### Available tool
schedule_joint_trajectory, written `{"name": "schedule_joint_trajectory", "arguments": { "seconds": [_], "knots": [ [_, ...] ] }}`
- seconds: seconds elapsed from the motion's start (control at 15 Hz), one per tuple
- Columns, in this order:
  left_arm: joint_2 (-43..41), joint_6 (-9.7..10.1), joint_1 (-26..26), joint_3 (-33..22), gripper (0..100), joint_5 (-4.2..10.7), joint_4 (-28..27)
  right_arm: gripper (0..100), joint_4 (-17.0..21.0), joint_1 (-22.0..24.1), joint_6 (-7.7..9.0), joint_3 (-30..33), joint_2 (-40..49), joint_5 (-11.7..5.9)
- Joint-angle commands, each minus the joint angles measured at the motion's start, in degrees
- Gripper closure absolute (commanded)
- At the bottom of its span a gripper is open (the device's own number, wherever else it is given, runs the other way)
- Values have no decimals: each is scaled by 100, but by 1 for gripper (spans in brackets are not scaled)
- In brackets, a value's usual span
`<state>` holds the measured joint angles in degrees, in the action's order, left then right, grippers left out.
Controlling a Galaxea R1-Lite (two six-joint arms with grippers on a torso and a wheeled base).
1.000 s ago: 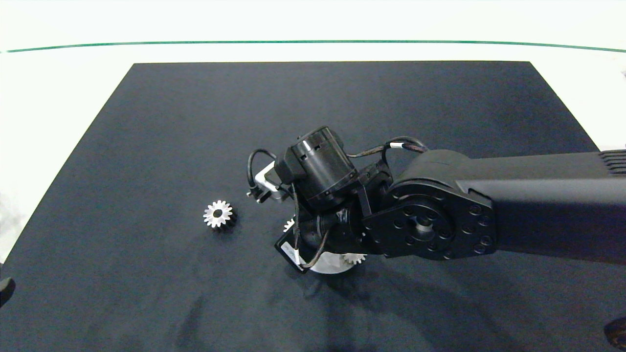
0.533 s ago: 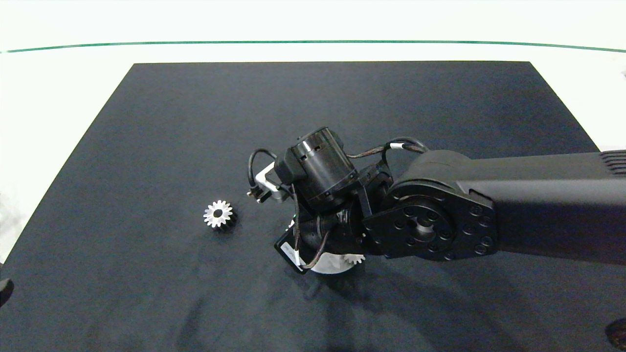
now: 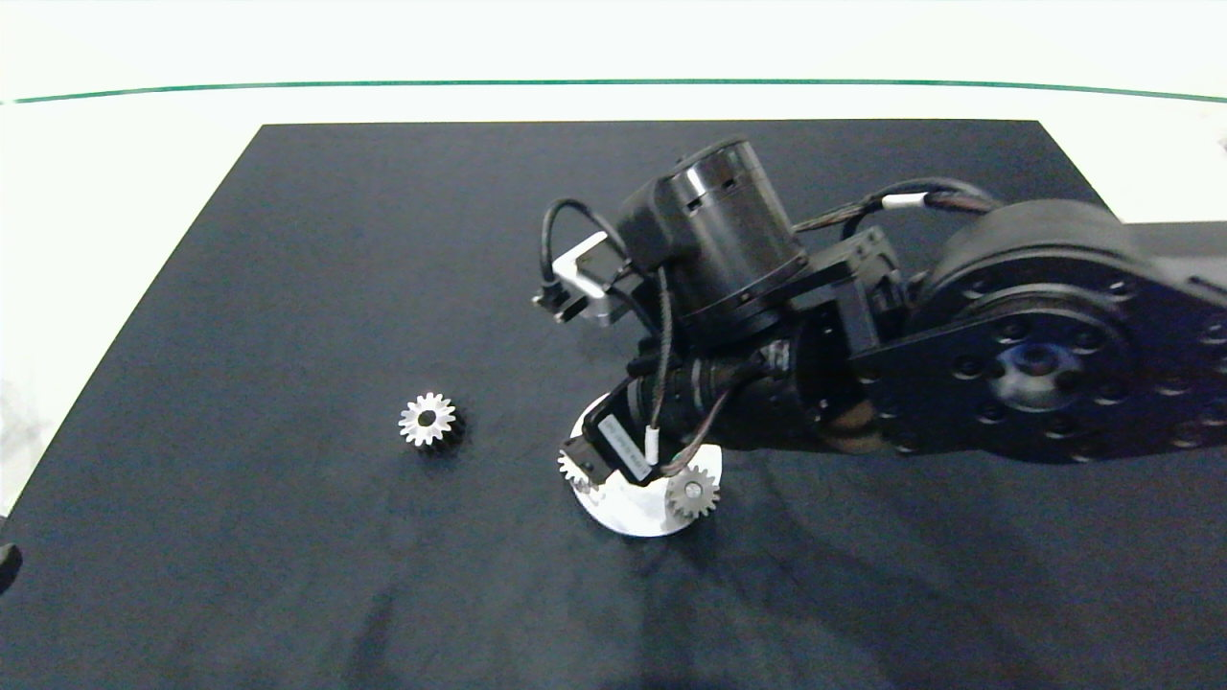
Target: Remove an incorrectly installed larger gear and replace it with the correct smaller gear
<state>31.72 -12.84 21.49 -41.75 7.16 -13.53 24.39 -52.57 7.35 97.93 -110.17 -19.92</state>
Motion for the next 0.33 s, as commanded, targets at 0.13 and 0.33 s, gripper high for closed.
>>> {"name": "schedule_joint_trajectory", "arguments": {
  "seconds": [0.13,0.33],
  "knots": [
    [-184,-8,-383,0,0,14,-352,0,101,475,3,-617,1621,-1084],
    [-377,-8,-813,0,0,14,-536,0,118,1460,12,-1188,2834,-1357]
  ]
}}
